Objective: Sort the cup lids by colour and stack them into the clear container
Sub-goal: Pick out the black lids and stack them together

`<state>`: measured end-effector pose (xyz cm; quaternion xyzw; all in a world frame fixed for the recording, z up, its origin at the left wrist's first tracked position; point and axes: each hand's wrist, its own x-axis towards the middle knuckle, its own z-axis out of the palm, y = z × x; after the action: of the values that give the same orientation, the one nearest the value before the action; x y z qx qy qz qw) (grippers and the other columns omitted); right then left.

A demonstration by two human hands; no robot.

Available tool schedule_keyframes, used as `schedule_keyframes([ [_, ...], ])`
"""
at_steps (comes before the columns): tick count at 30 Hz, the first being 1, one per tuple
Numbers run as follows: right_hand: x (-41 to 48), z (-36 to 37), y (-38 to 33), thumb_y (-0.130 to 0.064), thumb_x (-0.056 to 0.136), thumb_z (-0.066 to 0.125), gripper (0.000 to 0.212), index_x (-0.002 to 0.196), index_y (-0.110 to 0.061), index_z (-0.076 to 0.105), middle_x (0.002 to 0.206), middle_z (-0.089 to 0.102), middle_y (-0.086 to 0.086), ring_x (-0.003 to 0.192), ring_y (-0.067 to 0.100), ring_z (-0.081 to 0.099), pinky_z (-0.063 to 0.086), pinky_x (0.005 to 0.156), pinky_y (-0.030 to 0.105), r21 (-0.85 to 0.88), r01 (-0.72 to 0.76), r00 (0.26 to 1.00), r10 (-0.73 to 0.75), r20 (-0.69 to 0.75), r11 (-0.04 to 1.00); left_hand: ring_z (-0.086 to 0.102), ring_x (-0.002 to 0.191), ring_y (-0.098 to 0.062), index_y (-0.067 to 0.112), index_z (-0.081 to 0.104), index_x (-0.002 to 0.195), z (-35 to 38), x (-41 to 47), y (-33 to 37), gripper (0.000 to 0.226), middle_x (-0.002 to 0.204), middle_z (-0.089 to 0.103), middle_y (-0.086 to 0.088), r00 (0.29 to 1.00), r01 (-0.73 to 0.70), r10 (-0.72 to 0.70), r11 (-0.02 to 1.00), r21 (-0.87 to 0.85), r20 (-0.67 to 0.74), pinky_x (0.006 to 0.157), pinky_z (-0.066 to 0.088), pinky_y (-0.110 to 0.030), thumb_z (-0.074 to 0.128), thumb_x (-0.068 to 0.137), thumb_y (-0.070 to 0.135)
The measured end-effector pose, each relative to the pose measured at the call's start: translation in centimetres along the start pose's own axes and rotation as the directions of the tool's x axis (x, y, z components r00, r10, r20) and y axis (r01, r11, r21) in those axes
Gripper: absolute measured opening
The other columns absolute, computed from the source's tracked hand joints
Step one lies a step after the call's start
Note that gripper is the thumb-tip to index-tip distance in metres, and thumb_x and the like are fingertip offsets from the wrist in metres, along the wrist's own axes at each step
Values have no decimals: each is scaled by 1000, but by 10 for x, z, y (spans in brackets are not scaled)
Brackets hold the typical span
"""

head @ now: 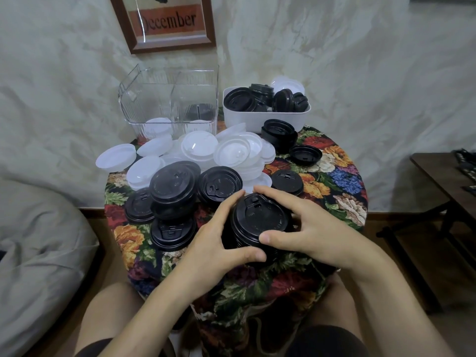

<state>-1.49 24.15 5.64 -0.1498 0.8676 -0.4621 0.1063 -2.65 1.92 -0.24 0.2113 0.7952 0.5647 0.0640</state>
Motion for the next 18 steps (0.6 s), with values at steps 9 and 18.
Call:
schedule_keyframes([
  [9,-10,10,0,-83,66,68,94,149,-60,31,141,52,-36,132,-8,49,43,113,37,-138,-54,993,38,-112,989,57,129,0,53,40,147,2,-2,3,98,136,63,24,998,-61,62,996,59,-3,109,42,-28,90,63,45],
  [18,-17,23,-7,-77,72,71,61,120,-82,33,118,50,-53,120,-14,52,46,105,29,-182,-68,976,28,-215,981,54,129,7,53,36,149,2,-3,6,99,136,60,31,999,-42,42,998,56,6,110,41,-26,86,63,55],
])
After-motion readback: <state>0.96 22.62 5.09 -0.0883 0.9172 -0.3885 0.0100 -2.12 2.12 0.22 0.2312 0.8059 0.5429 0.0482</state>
